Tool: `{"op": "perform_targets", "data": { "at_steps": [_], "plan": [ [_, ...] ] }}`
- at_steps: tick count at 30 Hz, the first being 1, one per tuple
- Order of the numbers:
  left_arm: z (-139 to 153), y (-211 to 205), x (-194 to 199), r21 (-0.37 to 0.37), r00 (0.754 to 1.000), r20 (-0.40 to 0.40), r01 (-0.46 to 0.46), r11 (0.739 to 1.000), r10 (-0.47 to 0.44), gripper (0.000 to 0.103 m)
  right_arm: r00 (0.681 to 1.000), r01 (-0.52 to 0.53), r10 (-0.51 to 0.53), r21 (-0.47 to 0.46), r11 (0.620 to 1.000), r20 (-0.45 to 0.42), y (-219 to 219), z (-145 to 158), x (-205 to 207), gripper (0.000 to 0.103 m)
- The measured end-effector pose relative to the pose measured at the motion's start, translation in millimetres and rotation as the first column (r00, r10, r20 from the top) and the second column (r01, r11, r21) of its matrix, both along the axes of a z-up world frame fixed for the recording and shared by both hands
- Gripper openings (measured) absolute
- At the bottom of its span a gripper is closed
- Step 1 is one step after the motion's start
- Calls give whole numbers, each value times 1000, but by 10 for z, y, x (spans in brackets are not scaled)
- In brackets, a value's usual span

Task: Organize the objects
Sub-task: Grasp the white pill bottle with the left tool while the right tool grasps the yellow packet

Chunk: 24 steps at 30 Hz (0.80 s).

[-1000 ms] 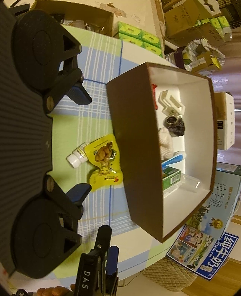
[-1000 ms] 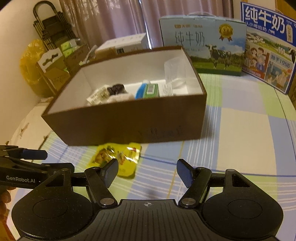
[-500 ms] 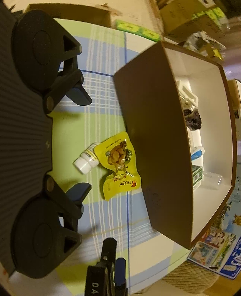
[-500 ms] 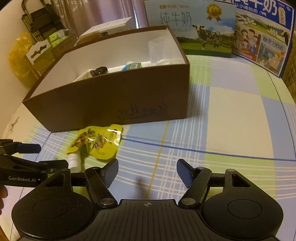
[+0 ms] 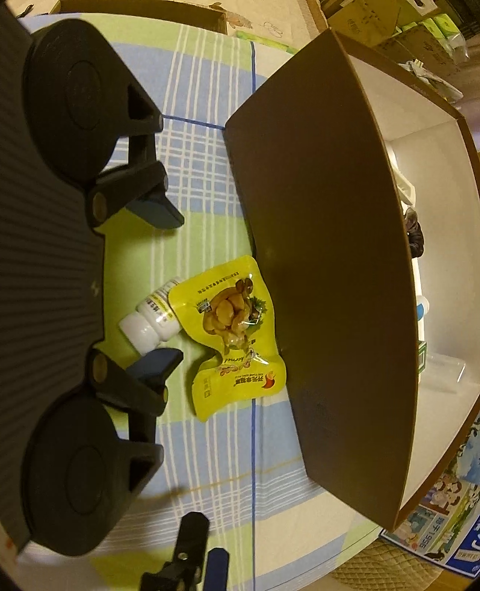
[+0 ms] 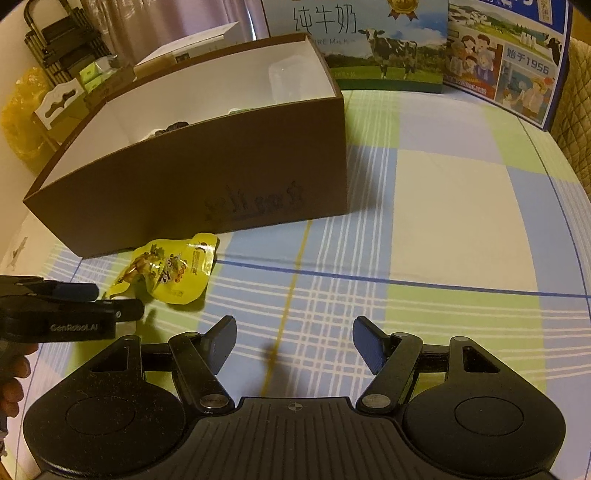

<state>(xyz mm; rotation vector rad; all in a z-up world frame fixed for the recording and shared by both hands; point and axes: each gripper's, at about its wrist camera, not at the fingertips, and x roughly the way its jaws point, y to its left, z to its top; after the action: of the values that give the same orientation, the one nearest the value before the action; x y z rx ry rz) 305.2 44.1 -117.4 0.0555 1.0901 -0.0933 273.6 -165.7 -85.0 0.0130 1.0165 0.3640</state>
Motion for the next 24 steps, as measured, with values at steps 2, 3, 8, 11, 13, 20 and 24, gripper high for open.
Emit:
{"op": "perform_targets", "data": {
  "at_steps": [2, 3, 8, 11, 13, 20, 24],
  "plan": [
    [-17, 8, 2, -6, 1000, 2, 2, 1000, -2, 53, 1000, -5, 5, 0, 1000, -1, 17, -3, -6, 67],
    [-23, 17, -1, -9, 1000, 1, 4, 1000, -4, 46, 1000, -8, 8, 0, 1000, -1, 28, -5, -7, 67],
    [-30, 127, -76, -6, 1000, 13, 5, 1000, -5, 24, 1000, -27, 27, -2, 1000, 1, 82, -20, -18, 67],
    [-28, 241, -142, -4, 1000, 16, -5, 1000, 5, 24, 998, -56, 56, -5, 998, 7, 142, -38, -35, 67],
    [-30, 322, -191, 7, 1000, 19, -13, 1000, 13, 24, 996, -86, 86, -13, 996, 16, 213, -45, -59, 67],
    [-32, 616, -321, 23, 996, 19, -82, 996, 82, 24, 953, -281, 285, -44, 959, 103, 654, -55, -183, 67],
    [-24, 760, -343, 24, 993, 18, -118, 993, 118, 24, 879, -417, 437, -136, 899, 193, 1033, -110, -301, 67]
  ]
}}
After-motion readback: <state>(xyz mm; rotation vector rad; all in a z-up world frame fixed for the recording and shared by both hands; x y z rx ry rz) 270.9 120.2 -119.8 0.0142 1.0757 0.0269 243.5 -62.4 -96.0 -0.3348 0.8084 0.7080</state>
